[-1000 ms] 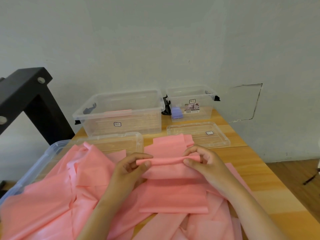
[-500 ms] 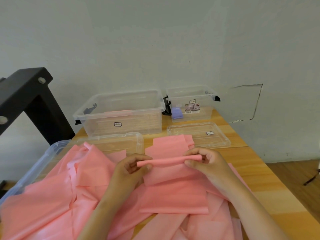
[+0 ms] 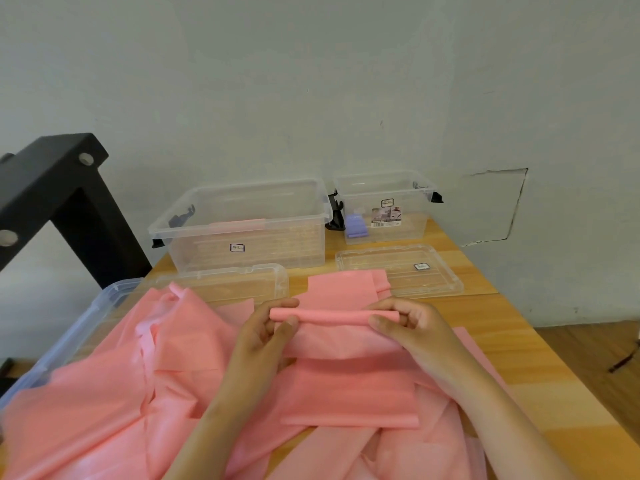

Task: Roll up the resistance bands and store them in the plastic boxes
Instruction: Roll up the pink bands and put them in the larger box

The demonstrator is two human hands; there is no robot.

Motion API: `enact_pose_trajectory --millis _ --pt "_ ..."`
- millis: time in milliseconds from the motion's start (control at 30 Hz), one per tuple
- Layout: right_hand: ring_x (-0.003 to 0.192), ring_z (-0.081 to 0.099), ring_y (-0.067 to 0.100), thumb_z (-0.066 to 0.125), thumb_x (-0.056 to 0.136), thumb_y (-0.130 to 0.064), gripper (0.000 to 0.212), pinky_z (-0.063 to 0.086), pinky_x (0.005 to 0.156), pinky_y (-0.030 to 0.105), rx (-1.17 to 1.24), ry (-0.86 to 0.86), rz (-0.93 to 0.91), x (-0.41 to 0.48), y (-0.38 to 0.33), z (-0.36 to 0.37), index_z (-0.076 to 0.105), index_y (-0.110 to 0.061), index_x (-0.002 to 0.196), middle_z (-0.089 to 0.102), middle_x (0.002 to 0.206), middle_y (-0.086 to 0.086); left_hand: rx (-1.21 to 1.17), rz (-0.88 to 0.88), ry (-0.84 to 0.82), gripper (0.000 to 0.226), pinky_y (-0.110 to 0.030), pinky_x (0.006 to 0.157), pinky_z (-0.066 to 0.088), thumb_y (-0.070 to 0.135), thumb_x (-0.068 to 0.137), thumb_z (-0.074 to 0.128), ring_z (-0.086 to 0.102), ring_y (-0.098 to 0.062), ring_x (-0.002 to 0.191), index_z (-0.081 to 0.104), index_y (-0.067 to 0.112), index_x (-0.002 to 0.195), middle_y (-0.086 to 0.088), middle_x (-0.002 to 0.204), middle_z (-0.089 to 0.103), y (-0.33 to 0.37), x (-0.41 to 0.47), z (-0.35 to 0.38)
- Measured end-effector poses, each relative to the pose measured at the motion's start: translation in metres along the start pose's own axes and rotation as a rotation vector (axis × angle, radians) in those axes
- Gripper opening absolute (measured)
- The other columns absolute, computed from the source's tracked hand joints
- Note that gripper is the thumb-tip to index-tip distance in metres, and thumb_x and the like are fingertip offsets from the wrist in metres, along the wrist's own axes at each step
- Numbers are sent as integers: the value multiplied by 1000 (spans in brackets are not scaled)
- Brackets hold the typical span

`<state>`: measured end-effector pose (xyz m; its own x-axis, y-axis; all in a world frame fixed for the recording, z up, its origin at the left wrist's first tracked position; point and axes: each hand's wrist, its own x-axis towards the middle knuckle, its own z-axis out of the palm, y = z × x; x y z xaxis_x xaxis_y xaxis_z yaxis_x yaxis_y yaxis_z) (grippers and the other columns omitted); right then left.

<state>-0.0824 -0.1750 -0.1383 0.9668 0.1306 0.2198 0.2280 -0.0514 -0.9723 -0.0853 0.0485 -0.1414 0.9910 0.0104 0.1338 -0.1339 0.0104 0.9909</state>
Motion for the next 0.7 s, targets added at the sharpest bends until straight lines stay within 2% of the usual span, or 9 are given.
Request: enact_pose_trajectory --millis 33,100,167,267,367,433,533,600,700 --pt "67 54 0 71 83 -20 6 37 60 9 -3 -2 -7 0 0 1 74 -17 88 66 73 -12 48 31 -2 20 -34 71 46 17 95 53 47 -8 67 66 31 103 7 69 48 -1 -1 0" --pt "65 53 -2 69 86 -15 4 36 59 9 -7 3 -2 0 0 1 73 -15 88 65 70 -14 143 123 -14 19 -19 73 43 18 96 49 49 -2 71 61 28 109 5 81 51 -3 -3 1" --pt "67 54 -1 66 88 -11 8 37 60 10 -10 14 1 1 1 2 73 -15 88 66 72 -12 242 197 -21 21 -6 77 38 19 96 46 51 8 82 53 21 116 4 100 54 -2 -6 4" --pt "69 54 4 67 88 -15 7 37 62 16 -11 20 -9 0 1 3 73 -17 85 65 74 -7 282 211 -45 28 -1 82 34 24 95 42 49 18 95 46 15 121 3 114 52 0 -8 8" --pt "69 52 7 65 88 -16 9 35 60 19 -19 26 -7 0 1 4 72 -17 83 62 72 -5 289 225 -39 29 -2 78 35 29 92 41 51 12 87 47 15 117 -2 107 53 0 -9 8" --pt "68 53 6 64 88 -15 11 36 60 17 -13 23 -4 0 0 3 72 -18 81 62 70 -7 292 243 -20 16 -8 75 38 22 96 43 51 5 80 52 14 107 -4 96 55 0 -8 7" --pt "71 59 3 64 89 -16 11 41 64 14 -26 23 1 0 -1 2 73 -18 83 68 74 -9 170 177 -3 6 -28 70 47 12 95 52 50 -4 68 57 14 94 6 76 55 4 -5 5" --pt "74 60 8 69 86 -26 9 43 69 20 -26 35 -1 1 -1 0 75 -19 84 68 78 -1 70 111 13 6 -33 59 45 7 93 55 47 -5 59 58 11 90 10 62 52 9 -4 4" --pt "75 50 19 70 72 -51 32 35 72 33 -30 40 -25 2 4 -3 75 -25 89 56 80 12 -64 43 10 6 -30 61 45 5 90 58 46 -8 57 62 9 90 5 57 50 13 -6 3"
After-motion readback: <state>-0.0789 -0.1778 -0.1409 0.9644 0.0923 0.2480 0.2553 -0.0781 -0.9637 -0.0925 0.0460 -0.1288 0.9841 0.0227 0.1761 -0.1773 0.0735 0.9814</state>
